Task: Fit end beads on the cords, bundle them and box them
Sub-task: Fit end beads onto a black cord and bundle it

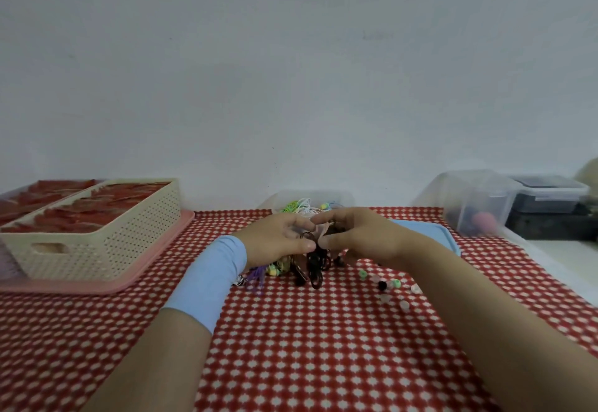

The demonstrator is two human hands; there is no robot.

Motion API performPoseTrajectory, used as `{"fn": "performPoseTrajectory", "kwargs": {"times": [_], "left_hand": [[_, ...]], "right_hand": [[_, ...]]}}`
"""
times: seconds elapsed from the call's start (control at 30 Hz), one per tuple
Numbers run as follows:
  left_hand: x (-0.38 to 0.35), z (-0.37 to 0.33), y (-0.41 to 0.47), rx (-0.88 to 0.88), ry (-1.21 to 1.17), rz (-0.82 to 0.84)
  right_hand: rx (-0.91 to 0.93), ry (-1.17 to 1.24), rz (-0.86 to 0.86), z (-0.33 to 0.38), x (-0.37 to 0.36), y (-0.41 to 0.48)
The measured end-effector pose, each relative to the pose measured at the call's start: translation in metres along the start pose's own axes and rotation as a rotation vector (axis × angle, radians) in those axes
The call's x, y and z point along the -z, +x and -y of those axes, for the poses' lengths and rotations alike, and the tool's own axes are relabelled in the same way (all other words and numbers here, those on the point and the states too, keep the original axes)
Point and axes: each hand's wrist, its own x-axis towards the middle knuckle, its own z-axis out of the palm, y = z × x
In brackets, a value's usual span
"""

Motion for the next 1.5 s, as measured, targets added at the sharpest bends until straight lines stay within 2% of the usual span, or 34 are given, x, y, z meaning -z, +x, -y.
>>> {"fn": "performPoseTrajectory", "kwargs": {"times": [0.13,0.23,0.3,0.4,0.5,0.6,0.67,0.83,0.97,1.07,1.33,1.5], "left_hand": [[0.005,-0.001,-0.002,0.028,-0.068,-0.070],[0.006,-0.005,-0.004,0.014,-0.025,-0.039],[0.005,-0.006,-0.005,0.015,0.117,-0.009],[0.014,-0.005,-0.007,0.055,0.355,-0.043],[0.032,-0.008,-0.016,0.171,0.538,-0.068],[0.044,-0.012,-0.025,0.289,0.636,-0.102],[0.040,-0.021,-0.025,0.221,0.599,-0.122],[-0.003,-0.040,-0.009,-0.010,0.134,-0.131],[-0.017,-0.027,0.000,-0.006,-0.117,-0.180],[-0.018,-0.025,-0.001,-0.003,-0.309,-0.168],[-0.021,-0.031,-0.002,0.047,-0.182,-0.169],[-0.017,-0.026,0.004,0.080,0.186,-0.185]], "right_hand": [[0.002,0.070,-0.135,0.002,0.000,0.000],[-0.012,0.192,-0.140,0.004,-0.002,0.002],[-0.026,0.250,-0.117,0.004,-0.002,0.003],[-0.024,0.215,-0.161,0.004,0.002,0.002],[-0.011,0.195,-0.232,0.004,0.006,0.002],[-0.001,0.195,-0.233,0.006,0.009,0.001],[0.007,0.174,-0.215,0.007,0.009,0.001],[0.032,0.206,-0.187,0.008,0.007,0.000],[-0.035,0.223,-0.118,0.004,0.009,0.000],[-0.057,0.096,-0.055,0.002,0.012,-0.002],[-0.094,-0.043,-0.080,0.003,0.020,-0.003],[-0.140,-0.007,0.048,0.003,0.028,-0.007]]}}
